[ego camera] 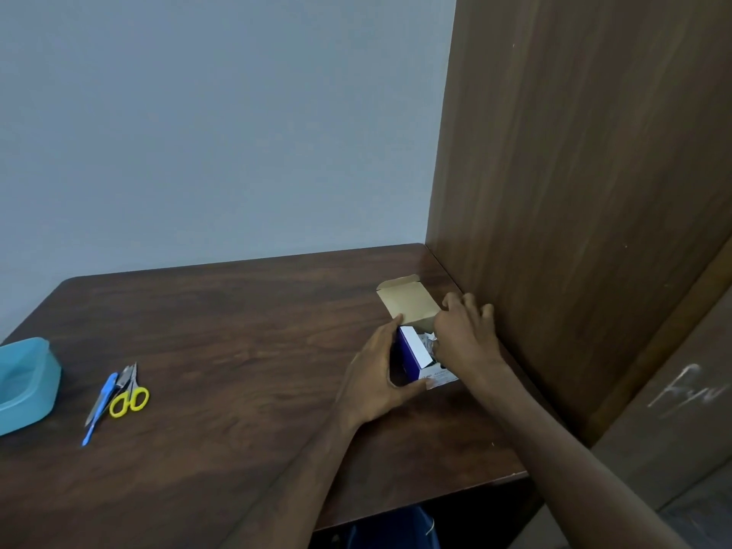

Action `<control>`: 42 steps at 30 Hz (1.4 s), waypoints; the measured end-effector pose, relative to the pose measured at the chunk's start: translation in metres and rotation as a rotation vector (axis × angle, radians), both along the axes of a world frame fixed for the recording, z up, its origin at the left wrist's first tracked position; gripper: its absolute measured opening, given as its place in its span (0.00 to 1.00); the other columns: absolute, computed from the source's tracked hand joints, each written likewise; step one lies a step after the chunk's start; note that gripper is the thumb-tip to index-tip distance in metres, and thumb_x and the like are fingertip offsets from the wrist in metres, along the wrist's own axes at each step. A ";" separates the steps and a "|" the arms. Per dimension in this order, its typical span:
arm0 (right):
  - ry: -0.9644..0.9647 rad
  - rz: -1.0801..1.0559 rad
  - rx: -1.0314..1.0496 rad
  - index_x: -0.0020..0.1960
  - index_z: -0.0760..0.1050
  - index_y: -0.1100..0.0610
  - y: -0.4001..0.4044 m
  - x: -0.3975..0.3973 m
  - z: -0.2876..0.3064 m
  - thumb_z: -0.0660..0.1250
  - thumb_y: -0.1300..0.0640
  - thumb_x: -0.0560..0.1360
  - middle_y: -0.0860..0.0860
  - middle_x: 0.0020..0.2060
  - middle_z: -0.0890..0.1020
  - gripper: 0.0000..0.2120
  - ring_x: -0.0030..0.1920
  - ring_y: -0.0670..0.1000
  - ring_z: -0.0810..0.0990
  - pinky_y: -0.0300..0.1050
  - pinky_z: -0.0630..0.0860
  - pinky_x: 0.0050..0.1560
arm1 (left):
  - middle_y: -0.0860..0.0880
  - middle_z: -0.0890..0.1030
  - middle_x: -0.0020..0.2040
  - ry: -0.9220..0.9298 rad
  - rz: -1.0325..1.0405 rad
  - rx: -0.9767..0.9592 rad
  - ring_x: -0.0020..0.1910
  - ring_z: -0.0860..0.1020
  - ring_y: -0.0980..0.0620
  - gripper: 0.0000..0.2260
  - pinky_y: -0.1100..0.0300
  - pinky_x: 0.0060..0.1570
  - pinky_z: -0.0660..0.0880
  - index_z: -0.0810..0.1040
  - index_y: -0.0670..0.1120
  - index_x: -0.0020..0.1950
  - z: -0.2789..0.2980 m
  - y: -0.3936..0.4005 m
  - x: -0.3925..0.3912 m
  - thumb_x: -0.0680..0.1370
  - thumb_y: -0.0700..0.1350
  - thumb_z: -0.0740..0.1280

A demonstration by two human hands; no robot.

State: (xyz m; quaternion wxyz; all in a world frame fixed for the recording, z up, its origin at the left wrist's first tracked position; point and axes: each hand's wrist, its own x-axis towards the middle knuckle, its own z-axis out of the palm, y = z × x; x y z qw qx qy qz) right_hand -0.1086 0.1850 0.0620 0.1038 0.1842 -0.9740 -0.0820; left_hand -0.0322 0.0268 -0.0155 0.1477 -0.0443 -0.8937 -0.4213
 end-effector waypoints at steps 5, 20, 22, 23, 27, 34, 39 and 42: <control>0.039 0.064 -0.269 0.56 0.86 0.52 0.006 -0.008 -0.011 0.72 0.51 0.79 0.49 0.67 0.78 0.08 0.67 0.53 0.74 0.54 0.73 0.65 | 0.64 0.67 0.81 0.000 0.001 0.008 0.76 0.71 0.63 0.50 0.52 0.73 0.76 0.55 0.62 0.85 0.001 0.001 0.002 0.70 0.68 0.79; -0.679 -0.293 -2.477 0.45 0.74 0.59 0.062 -0.007 -0.014 0.62 0.58 0.84 0.56 0.45 0.83 0.10 0.47 0.54 0.84 0.50 0.84 0.49 | 0.67 0.68 0.76 0.061 -0.022 0.117 0.73 0.74 0.62 0.46 0.55 0.70 0.78 0.63 0.60 0.80 0.004 0.000 0.001 0.68 0.59 0.84; -0.829 -0.354 -2.469 0.40 0.70 0.58 0.068 -0.008 -0.023 0.60 0.58 0.82 0.52 0.34 0.76 0.12 0.36 0.49 0.77 0.48 0.85 0.42 | 0.69 0.69 0.73 0.077 -0.025 0.124 0.71 0.75 0.63 0.42 0.57 0.69 0.78 0.66 0.59 0.76 0.005 0.001 0.002 0.68 0.56 0.85; -0.872 -0.365 -2.412 0.38 0.68 0.56 0.069 -0.008 -0.025 0.60 0.59 0.81 0.50 0.29 0.72 0.12 0.30 0.47 0.72 0.44 0.82 0.35 | 0.69 0.69 0.73 0.086 -0.029 0.128 0.71 0.75 0.63 0.40 0.57 0.69 0.78 0.68 0.59 0.75 0.004 0.001 0.002 0.68 0.55 0.85; -0.675 -0.257 -1.936 0.46 0.75 0.55 0.071 -0.002 -0.028 0.69 0.51 0.83 0.45 0.27 0.70 0.10 0.25 0.42 0.66 0.37 0.64 0.26 | 0.65 0.69 0.76 0.128 -0.046 0.171 0.72 0.76 0.60 0.35 0.58 0.70 0.77 0.73 0.56 0.69 0.002 0.001 0.000 0.67 0.51 0.86; -0.489 0.088 -1.541 0.59 0.80 0.53 0.073 0.015 -0.033 0.76 0.55 0.79 0.49 0.43 0.87 0.11 0.42 0.40 0.84 0.36 0.76 0.37 | 0.65 0.70 0.76 0.130 -0.032 0.188 0.70 0.77 0.60 0.35 0.58 0.68 0.79 0.72 0.57 0.68 0.003 0.002 0.000 0.67 0.53 0.86; -0.388 0.184 -1.498 0.57 0.82 0.55 0.077 0.014 -0.047 0.78 0.62 0.77 0.49 0.41 0.87 0.11 0.47 0.44 0.87 0.35 0.79 0.44 | 0.64 0.71 0.76 0.134 -0.023 0.182 0.71 0.76 0.60 0.33 0.59 0.67 0.79 0.71 0.56 0.64 0.003 0.001 -0.001 0.67 0.53 0.86; -0.356 0.218 -1.463 0.56 0.85 0.53 0.080 0.014 -0.053 0.78 0.62 0.77 0.50 0.42 0.86 0.10 0.48 0.45 0.86 0.36 0.80 0.45 | 0.63 0.71 0.76 0.139 -0.026 0.181 0.72 0.76 0.59 0.33 0.58 0.67 0.79 0.71 0.57 0.64 0.002 0.001 -0.001 0.66 0.53 0.86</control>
